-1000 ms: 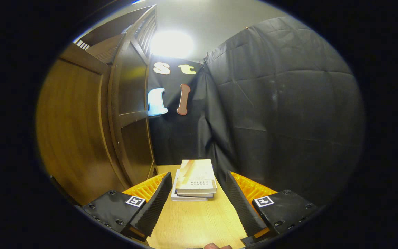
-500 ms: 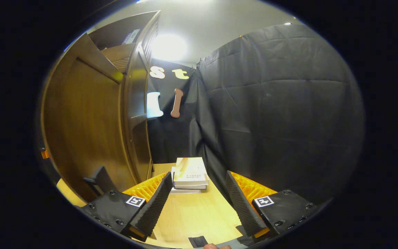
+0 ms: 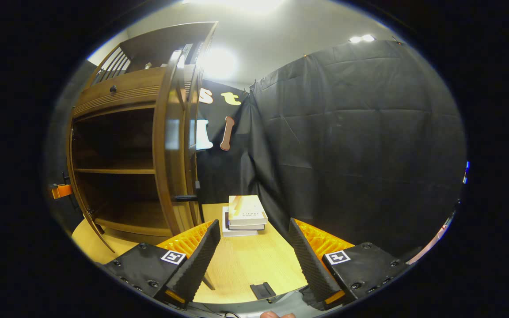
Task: Open the right door of the double-door shoe cabinet with the right hand, and open the left door with the left hand.
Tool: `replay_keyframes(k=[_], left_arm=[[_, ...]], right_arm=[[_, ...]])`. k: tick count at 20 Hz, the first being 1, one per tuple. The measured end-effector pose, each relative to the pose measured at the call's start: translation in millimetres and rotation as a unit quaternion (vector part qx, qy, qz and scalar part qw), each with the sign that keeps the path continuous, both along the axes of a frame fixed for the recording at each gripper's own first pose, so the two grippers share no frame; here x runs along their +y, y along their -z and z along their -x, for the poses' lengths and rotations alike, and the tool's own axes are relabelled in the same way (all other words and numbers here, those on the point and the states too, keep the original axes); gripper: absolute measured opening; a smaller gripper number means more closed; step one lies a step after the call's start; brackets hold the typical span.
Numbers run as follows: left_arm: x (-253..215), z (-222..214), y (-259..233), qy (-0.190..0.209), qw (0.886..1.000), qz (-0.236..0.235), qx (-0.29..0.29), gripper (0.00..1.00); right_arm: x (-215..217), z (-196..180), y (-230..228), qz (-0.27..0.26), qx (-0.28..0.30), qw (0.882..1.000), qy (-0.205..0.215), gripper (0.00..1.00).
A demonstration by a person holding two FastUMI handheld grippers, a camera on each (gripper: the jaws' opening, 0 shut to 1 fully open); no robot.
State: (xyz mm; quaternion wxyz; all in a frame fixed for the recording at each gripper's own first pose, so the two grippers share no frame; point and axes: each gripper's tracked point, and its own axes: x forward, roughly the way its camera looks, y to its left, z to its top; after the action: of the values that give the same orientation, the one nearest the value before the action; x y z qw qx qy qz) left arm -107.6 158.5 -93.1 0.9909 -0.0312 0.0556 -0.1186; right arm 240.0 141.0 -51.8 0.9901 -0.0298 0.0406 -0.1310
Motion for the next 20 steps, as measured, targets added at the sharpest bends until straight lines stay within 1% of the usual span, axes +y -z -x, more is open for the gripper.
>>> replay_keyframes(k=[3,4,5,6,8,11,12,15,16,20], left_arm=[[14,13,1,0.005,1.000,-0.002,-0.003,0.11],[19,17,0,0.005,1.000,0.001,-0.003,0.11],[27,21,1,0.006,1.000,0.002,-0.004,0.11],[32,24,2,0.006,1.000,-0.001,-0.001,0.11],[45,34,0,0.004,1.000,-0.018,0.001,0.11],[66,49,-1,-0.003,1.000,-0.001,0.002,0.11],[73,52,-1,-0.004,1.000,-0.001,0.001,0.11],[85,57,-2,-0.009,1.000,-0.006,-0.004,0.10],[90,59,-2,-0.012,1.000,-0.003,-0.004,0.11],[122,69,0,-0.023,1.000,0.001,-0.014,0.10]], right_arm=[[8,5,3,-0.006,-0.002,1.000,-0.001,0.97],[11,5,5,-0.009,0.000,1.000,-0.004,0.99],[16,6,8,-0.011,0.003,1.000,-0.008,0.97],[20,7,9,-0.012,0.006,1.000,-0.012,0.99],[24,9,12,-0.007,0.012,1.000,-0.020,0.97],[31,8,15,-0.006,0.019,0.999,-0.037,0.99],[34,9,17,-0.006,0.019,0.999,-0.044,0.97],[55,9,21,-0.005,0.023,0.998,-0.062,0.97],[60,5,24,-0.005,0.027,0.997,-0.068,0.99],[80,-1,32,-0.001,0.033,0.996,-0.087,0.97]])
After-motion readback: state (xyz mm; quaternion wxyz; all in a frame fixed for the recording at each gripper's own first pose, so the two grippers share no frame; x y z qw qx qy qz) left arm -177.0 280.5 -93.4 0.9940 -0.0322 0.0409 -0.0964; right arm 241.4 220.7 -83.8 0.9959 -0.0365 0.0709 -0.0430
